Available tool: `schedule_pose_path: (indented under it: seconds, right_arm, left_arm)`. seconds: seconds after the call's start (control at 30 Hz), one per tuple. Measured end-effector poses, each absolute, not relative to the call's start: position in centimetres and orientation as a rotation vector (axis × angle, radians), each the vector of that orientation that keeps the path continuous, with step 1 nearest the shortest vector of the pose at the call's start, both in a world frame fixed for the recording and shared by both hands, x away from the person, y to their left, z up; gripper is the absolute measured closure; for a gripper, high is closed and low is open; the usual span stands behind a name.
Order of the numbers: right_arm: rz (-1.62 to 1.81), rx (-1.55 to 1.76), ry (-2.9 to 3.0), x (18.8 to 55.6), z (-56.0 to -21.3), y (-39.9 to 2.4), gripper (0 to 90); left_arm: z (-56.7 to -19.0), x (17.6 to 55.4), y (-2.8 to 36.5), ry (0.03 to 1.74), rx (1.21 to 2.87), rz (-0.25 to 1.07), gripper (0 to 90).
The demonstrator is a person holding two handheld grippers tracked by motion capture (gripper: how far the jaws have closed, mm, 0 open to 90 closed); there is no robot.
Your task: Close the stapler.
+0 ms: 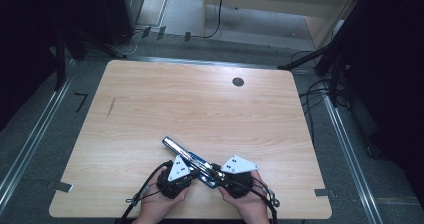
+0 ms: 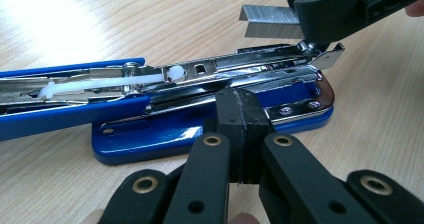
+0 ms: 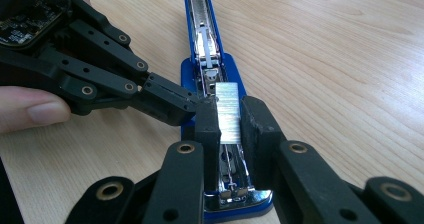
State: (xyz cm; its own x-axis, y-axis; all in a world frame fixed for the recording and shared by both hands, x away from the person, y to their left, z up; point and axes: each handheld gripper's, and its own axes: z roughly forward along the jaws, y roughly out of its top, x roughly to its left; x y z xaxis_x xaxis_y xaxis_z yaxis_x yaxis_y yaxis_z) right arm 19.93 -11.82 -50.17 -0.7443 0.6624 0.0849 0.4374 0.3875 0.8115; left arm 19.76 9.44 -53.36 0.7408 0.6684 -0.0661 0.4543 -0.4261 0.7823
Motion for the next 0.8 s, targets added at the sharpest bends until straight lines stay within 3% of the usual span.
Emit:
schedule_pose_path:
  seconds: [0.8]
  right_arm:
    - [1.270, 0.945, 2.423, 20.23, -50.56, -10.89, 80.1]
  left_arm:
    - [-53.35, 19.80, 9.48, 0.842, 2.098, 0.318, 90.0]
